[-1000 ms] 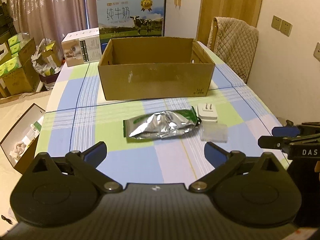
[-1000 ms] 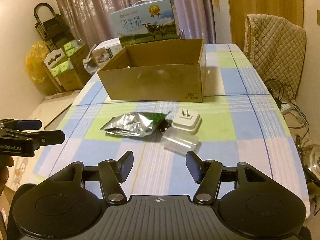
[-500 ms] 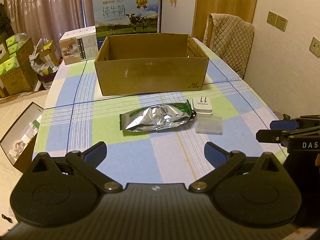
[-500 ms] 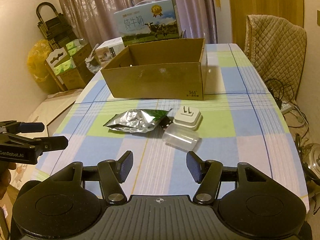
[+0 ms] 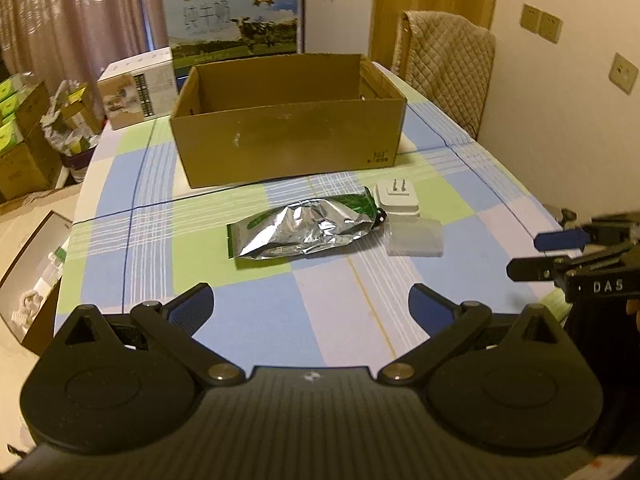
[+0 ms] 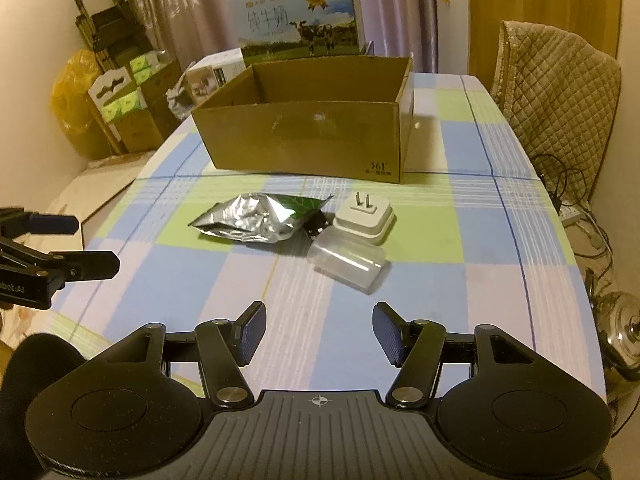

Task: Organize objects
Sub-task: 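Grasp the silver leaf-print foil bag with the left tool while the right tool grasps the clear plastic cup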

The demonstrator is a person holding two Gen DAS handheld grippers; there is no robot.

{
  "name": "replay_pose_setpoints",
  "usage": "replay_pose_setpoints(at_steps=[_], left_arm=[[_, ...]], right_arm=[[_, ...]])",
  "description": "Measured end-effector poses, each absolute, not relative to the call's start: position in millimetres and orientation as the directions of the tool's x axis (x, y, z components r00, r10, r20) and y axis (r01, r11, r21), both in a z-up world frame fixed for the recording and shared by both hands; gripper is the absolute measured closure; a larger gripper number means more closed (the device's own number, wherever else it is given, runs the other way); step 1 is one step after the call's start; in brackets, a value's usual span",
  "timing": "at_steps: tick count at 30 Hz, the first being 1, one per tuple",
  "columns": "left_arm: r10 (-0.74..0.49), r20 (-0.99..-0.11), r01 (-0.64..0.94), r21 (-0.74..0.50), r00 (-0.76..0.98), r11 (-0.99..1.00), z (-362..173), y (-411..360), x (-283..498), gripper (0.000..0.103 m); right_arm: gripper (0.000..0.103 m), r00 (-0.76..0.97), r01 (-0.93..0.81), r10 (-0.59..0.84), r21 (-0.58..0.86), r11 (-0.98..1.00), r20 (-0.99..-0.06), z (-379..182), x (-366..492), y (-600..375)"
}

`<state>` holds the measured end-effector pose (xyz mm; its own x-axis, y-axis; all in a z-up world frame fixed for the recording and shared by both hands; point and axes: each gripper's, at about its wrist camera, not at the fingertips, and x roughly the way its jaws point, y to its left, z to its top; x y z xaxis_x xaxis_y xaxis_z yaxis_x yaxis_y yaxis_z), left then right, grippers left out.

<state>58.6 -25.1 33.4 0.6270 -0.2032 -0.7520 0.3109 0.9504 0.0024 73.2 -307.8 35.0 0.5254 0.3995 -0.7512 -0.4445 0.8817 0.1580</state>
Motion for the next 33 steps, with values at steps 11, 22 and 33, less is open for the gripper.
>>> replay_pose_setpoints(at_steps=[11,22,33], left_arm=[[-0.222,-0.783,0.428,0.062,0.581,0.902,9.8,-30.9,97.5,0.001],[-0.232,-0.816,0.615,0.181,0.530,0.767,-29.1,-39.2,157.4,0.001],[-0.228,-0.851,0.772,0.276,0.473,0.573,-75.7,-55.9,206.9,0.001]], right_arm=[[0.046,0.510,-0.537,0.354,0.031,0.843,-0.784,16.6,107.4,-297.5],[0.046,0.440,-0.685,0.379,-0.032,0.727,-0.814,-16.3,155.5,-269.8],[0.046,0.382,-0.796,0.348,-0.112,0.595,-0.856,-62.4,192.7,-251.6]])
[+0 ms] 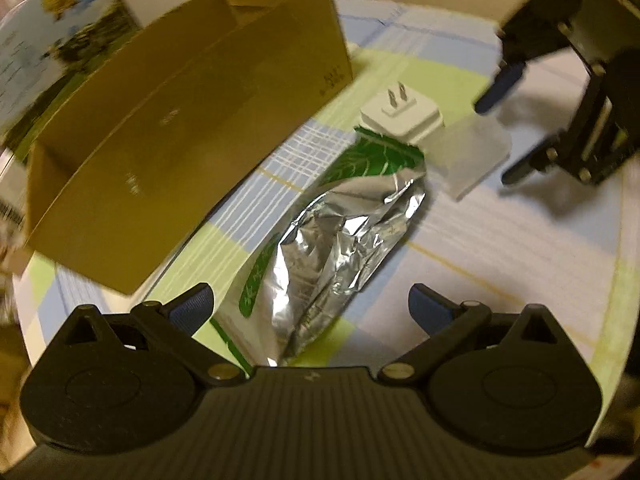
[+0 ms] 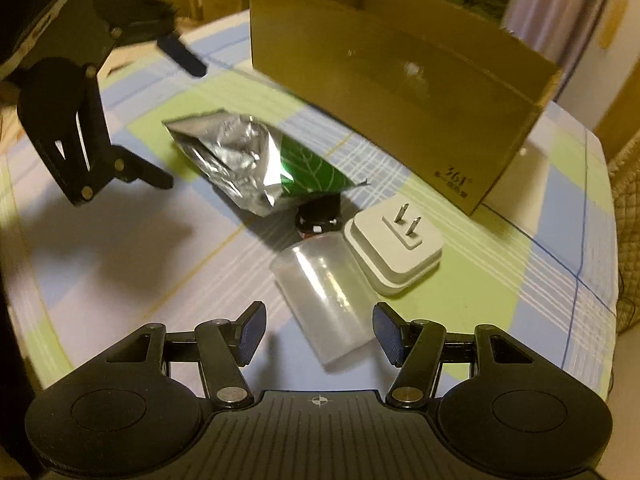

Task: Organize objects
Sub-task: 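Grasp the silver leaf-print foil bag with the left tool while the right tool grasps the clear plastic cup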

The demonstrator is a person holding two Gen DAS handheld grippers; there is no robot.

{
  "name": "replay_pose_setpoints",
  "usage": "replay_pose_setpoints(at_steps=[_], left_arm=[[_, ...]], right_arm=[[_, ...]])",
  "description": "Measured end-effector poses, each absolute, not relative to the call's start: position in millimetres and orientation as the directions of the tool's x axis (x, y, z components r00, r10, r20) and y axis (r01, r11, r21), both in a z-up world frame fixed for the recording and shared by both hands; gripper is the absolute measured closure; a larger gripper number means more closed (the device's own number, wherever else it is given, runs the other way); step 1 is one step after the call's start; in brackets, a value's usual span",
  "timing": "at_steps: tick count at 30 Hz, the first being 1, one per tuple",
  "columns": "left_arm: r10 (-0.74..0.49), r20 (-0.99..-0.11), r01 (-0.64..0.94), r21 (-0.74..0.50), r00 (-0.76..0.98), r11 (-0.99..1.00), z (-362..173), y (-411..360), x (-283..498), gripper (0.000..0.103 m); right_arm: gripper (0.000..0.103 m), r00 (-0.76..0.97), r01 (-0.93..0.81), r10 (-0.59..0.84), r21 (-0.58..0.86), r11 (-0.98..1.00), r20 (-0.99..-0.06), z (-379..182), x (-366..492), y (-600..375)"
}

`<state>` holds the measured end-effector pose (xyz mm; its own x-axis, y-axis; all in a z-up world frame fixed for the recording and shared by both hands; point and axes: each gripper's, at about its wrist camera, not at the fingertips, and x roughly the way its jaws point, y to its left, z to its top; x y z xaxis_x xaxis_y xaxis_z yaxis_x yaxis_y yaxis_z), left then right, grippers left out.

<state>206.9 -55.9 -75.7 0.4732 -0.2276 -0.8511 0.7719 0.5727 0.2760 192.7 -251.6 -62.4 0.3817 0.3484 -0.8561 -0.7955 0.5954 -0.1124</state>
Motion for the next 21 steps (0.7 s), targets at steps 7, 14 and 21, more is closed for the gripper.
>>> replay_pose_setpoints(at_steps=[7,14,21], left_arm=[[-0.287,-0.874,0.838,0.210,0.391,0.504,-88.5,-62.7,233.7,0.001],[-0.287,-0.907,0.895,0.174,0.309,0.411,-97.7,-75.7,247.9,0.002],[-0.261,-0.929,0.914,0.154,0.264,0.375,-105.8,-84.8,258.3,0.016]], right_arm=[[0.046,0.337,-0.839,0.341,-0.116,0.532,-0.877,-72.6,213.7,-241.9],[0.047,0.245,-0.833,0.354,-0.009,0.554,-0.903,-79.1,227.8,-238.2],[0.054,0.243,-0.767,0.371,0.056,0.640,-0.896,-78.1,221.7,-245.2]])
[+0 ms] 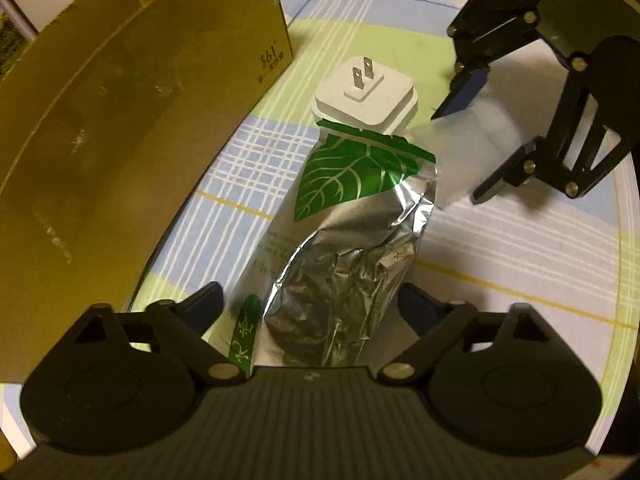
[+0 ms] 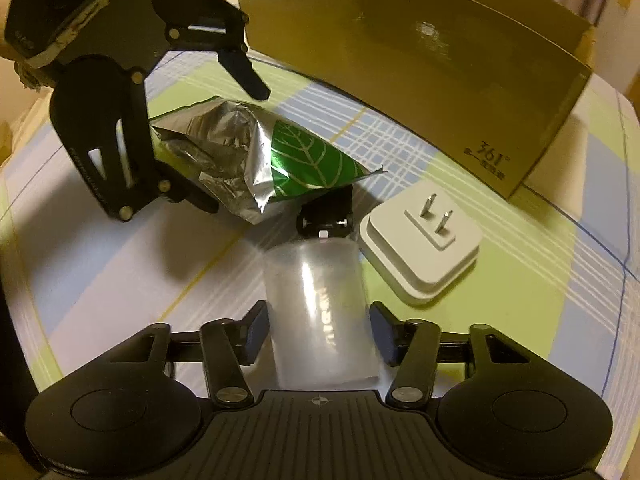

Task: Organize objects
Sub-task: 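Grasp the silver leaf-print foil bag with the left tool while the right tool grasps the clear plastic cup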

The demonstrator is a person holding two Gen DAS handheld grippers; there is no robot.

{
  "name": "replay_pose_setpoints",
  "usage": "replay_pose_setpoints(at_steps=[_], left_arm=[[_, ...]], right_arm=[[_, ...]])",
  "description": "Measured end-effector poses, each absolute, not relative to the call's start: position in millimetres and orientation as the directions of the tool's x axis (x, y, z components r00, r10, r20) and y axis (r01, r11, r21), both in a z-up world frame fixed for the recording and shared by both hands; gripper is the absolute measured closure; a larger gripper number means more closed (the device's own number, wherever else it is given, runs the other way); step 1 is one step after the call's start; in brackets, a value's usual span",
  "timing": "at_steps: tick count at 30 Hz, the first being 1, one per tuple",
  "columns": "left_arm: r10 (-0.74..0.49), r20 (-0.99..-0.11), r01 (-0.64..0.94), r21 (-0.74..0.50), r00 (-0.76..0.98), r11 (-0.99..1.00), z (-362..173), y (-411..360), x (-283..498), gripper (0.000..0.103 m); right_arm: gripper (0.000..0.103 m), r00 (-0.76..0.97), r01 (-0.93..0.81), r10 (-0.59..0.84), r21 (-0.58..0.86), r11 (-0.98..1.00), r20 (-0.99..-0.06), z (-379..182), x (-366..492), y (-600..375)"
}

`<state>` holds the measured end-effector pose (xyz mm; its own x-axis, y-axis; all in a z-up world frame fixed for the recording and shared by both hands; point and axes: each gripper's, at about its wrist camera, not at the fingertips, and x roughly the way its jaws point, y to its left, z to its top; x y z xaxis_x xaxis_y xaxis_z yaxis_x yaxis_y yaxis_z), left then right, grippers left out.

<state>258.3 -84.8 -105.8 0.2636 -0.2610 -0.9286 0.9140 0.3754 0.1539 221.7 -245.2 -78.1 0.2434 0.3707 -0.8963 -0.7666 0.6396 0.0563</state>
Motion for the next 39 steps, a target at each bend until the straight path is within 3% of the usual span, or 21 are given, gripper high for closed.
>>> replay_pose_setpoints(at_steps=[7,12,16,20,23,33,39], left_arm=[[-0.216,-0.946,0.883,0.122,0.241,0.454,-103.1,-86.0,259.4,0.030],[-0.153,-0.960,0.831,0.117,0.235,0.544,-102.0,-80.3,231.6,0.033],[-0.133,-0.975,0.742,0.044,0.178,0.669,-98.1,-69.7,205.5,0.033],[-0.208,-0.964,0.705,-0.033,0.164,0.708,-92.2,-61.7,186.9,0.020],[-0.239,-0.946,0.717,-0.010,0.220,0.697,-87.3,-63.1,182.7,0.012],[-0.168,-0.955,0.760,0.080,0.243,0.646,-110.4,-82.3,188.2,0.011],[-0.213,-0.958,0.733,-0.004,0.193,0.681,-106.6,-72.2,197.8,0.028]], right_arm=[[0.054,0.262,-0.701,0.358,0.079,0.709,-0.896,-76.5,212.0,-252.8],[0.054,0.307,-0.618,0.326,0.074,0.783,-0.894,-75.2,198.8,-260.0],[0.054,0.329,-0.552,0.322,0.096,0.828,-0.888,-73.8,186.8,-267.4],[0.054,0.345,-0.542,0.337,0.108,0.833,-0.876,-72.5,174.9,-269.1],[0.051,0.347,-0.540,0.340,0.110,0.834,-0.874,-71.5,170.8,-272.4],[0.045,0.363,-0.528,0.345,0.114,0.841,-0.866,-74.2,172.7,-275.5],[0.046,0.364,-0.530,0.343,0.110,0.841,-0.866,-74.4,177.1,-268.8]])
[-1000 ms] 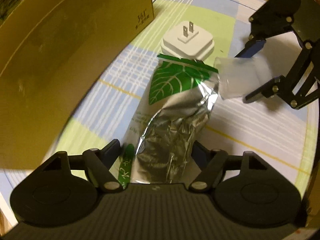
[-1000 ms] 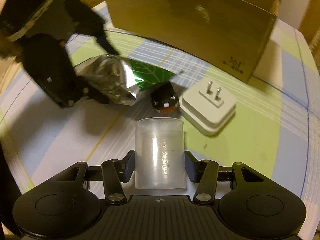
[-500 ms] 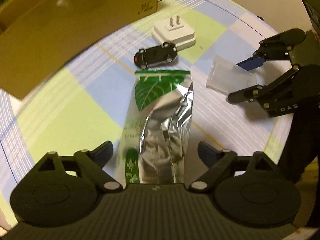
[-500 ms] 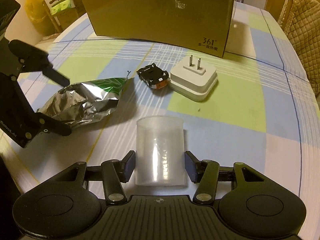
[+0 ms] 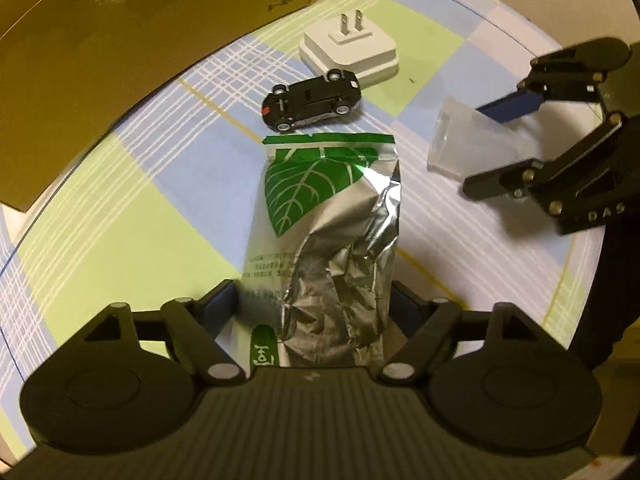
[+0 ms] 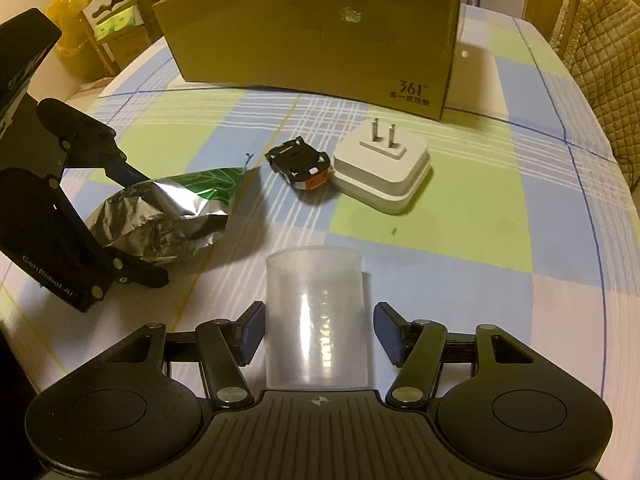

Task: Organize objects
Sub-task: 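Grasp the silver leaf-print foil bag with the left tool while the right tool grasps the clear plastic cup, then carry the foil bag and plastic cup into the cardboard box and release both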

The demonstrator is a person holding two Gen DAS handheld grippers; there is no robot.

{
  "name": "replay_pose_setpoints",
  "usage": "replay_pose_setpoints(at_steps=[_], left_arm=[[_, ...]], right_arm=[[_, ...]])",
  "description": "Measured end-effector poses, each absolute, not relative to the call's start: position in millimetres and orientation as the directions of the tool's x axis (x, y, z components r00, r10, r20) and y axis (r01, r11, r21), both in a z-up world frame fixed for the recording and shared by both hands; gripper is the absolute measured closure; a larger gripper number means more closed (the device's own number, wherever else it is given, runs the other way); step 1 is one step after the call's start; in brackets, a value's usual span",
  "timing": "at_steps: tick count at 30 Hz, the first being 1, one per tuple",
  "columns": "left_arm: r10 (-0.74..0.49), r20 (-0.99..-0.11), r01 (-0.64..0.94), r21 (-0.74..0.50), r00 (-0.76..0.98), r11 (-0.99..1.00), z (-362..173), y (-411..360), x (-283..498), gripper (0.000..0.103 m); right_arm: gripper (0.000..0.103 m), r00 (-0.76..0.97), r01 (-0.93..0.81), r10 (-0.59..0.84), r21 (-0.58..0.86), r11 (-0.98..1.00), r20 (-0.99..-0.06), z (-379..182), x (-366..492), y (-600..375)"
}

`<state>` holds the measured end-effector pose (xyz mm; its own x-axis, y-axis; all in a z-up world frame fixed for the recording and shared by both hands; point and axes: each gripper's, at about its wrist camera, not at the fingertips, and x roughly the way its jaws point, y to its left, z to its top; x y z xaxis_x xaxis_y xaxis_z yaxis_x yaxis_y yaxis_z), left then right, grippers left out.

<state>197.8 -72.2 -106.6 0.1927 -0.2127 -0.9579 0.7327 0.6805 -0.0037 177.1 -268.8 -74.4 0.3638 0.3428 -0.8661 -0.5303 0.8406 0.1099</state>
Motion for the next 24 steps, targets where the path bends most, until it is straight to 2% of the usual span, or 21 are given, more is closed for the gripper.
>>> replay_pose_setpoints(at_steps=[3,4,5,10,15,24], left_arm=[[-0.210,-0.959,0.728,-0.006,0.190,0.686,-103.6,-71.4,199.3,0.035],[-0.208,-0.959,0.723,-0.004,0.193,0.691,-102.1,-71.5,199.9,0.041],[-0.201,-0.959,0.713,0.000,0.198,0.701,-100.5,-71.6,201.0,0.049],[-0.202,-0.957,0.649,-0.018,0.209,0.761,-91.7,-64.4,206.1,0.061],[-0.179,-0.961,0.605,-0.015,0.211,0.796,-84.7,-57.1,203.7,0.063],[-0.225,-0.947,0.481,-0.092,0.227,0.872,-62.3,-38.3,193.1,0.063]], right_arm=[[0.048,0.367,-0.543,0.334,0.091,0.835,-0.868,-74.9,175.3,-265.8],[0.053,0.370,-0.543,0.330,0.086,0.835,-0.868,-74.5,174.6,-265.6],[0.054,0.371,-0.542,0.327,0.083,0.836,-0.869,-74.4,174.1,-265.6],[0.054,0.367,-0.538,0.328,0.090,0.838,-0.870,-73.6,169.8,-265.3],[0.054,0.380,-0.518,0.337,0.104,0.849,-0.861,-66.2,163.6,-267.0],[0.054,0.415,-0.503,0.355,0.114,0.857,-0.838,-42.3,151.4,-267.2]])
